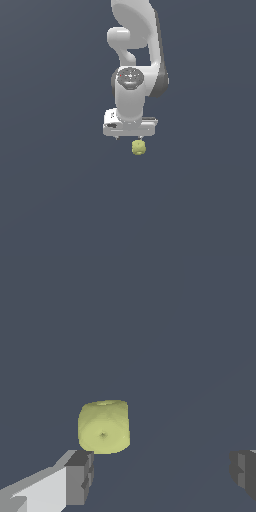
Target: Pick up the object and move it to a goal position.
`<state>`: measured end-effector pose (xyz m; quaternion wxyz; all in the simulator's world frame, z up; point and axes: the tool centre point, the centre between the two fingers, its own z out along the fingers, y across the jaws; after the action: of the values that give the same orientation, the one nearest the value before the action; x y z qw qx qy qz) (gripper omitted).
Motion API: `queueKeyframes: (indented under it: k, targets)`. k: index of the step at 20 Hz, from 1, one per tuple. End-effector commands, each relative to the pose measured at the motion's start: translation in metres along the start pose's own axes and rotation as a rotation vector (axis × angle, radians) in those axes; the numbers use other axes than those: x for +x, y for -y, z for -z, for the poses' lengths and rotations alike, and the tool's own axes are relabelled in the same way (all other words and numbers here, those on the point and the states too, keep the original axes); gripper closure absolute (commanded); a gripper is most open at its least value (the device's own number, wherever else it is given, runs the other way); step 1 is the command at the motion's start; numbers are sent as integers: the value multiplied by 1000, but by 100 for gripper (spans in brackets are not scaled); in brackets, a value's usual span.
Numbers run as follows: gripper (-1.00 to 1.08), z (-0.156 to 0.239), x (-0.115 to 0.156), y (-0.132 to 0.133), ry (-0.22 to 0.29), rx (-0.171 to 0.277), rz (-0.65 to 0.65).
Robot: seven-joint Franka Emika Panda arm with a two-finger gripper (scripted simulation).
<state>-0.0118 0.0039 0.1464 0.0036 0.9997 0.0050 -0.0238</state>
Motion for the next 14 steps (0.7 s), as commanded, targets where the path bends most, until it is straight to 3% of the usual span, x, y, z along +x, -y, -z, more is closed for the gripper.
queueKeyframes:
  k: [1, 14]
  targets:
    - [-92, 0, 0, 0, 0, 0, 0]
    - [-92, -7, -2, 3, 10, -11, 59]
